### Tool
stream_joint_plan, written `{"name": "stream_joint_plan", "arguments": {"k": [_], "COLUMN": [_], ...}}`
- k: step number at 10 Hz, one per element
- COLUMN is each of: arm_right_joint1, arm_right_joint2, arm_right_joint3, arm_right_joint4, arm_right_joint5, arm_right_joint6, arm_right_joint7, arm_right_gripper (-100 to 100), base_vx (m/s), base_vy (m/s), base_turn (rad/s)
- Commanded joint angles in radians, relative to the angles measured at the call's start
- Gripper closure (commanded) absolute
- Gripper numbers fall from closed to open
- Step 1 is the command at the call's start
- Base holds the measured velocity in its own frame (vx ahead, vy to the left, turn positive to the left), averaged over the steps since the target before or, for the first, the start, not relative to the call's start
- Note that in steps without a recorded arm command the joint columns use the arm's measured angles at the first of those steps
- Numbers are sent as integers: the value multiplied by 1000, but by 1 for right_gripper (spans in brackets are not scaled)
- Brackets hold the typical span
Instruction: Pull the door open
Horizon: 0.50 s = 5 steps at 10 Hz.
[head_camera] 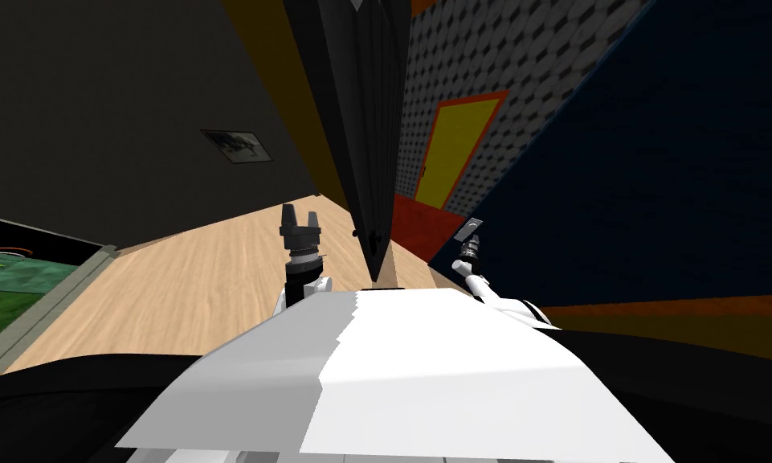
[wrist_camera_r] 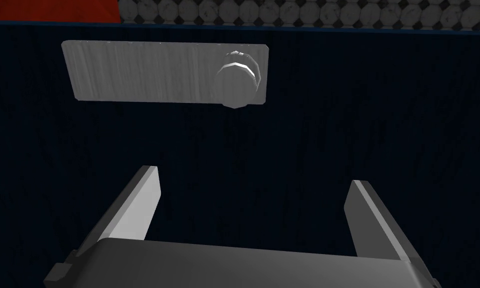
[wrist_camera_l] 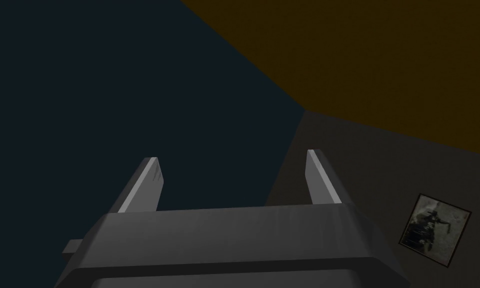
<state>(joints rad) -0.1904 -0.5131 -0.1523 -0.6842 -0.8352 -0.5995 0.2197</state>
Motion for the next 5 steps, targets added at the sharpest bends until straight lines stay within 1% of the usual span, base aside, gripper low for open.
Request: {"name": "stream_joint_plan", "arguments": {"k": [1, 3, 4, 5], "arm_right_joint1": [-16, -39, -39, -47], "arm_right_joint2": [-12, -29, -29, -35], "arm_right_joint3": [-6, -10, -10, -11], "arm_right_joint4": [44, 97, 97, 118], "arm_right_joint5": [-24, -48, -48, -58], "arm_right_joint6": [-1, -3, -3, -4], "arm_right_joint7": [13, 21, 21, 24], "arm_right_gripper": [-100, -100, -100, -100], "base_vx": [60, 52, 30, 18], "base_vy": [-45, -41, -25, -16], "base_turn": [110, 89, 31, 50]}}
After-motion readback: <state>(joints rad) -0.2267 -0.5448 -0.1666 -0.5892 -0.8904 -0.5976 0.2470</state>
